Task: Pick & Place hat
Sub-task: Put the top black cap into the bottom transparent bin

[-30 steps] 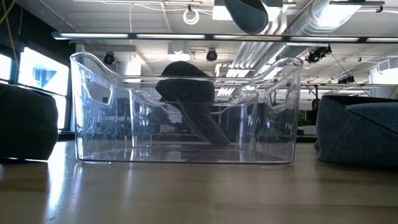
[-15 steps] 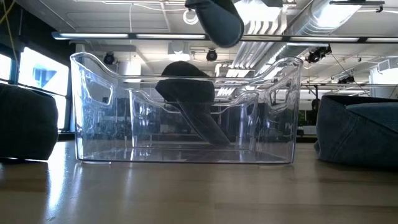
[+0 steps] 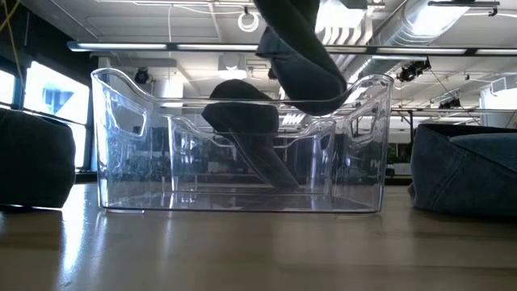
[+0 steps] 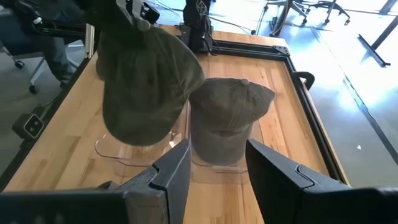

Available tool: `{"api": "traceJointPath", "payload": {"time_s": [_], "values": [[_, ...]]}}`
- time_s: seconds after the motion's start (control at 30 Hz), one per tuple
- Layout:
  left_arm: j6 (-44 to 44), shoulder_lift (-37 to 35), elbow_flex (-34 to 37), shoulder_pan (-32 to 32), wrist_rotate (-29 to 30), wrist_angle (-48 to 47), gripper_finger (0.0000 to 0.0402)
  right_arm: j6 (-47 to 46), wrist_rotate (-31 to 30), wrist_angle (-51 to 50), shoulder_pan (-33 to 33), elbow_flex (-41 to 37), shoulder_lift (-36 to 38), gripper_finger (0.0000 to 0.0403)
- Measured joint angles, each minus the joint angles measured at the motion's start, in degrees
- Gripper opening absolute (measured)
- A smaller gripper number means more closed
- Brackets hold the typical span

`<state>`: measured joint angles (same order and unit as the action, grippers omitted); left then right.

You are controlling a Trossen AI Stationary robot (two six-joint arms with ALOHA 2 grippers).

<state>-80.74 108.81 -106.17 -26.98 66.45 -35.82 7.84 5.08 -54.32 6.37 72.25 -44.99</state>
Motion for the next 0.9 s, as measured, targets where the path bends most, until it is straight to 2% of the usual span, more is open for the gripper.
{"api": "traceJointPath", "payload": {"time_s": [0.37,0.6,0.9], "values": [[-0.81,1.25,-0.07,1.29,2.41,-5.25,0.0000,0.15,0.03,-0.34,0.00,0.00,0.01,0.0149],[-3.79,3.40,-0.07,1.69,1.15,-6.74,0.0000,0.16,0.04,-0.33,0.00,0.00,0.00,0.0149],[-6.82,5.24,0.06,1.85,-4.34,-11.13,0.0000,0.35,0.09,-0.34,-0.02,0.00,0.02,0.0149]]}}
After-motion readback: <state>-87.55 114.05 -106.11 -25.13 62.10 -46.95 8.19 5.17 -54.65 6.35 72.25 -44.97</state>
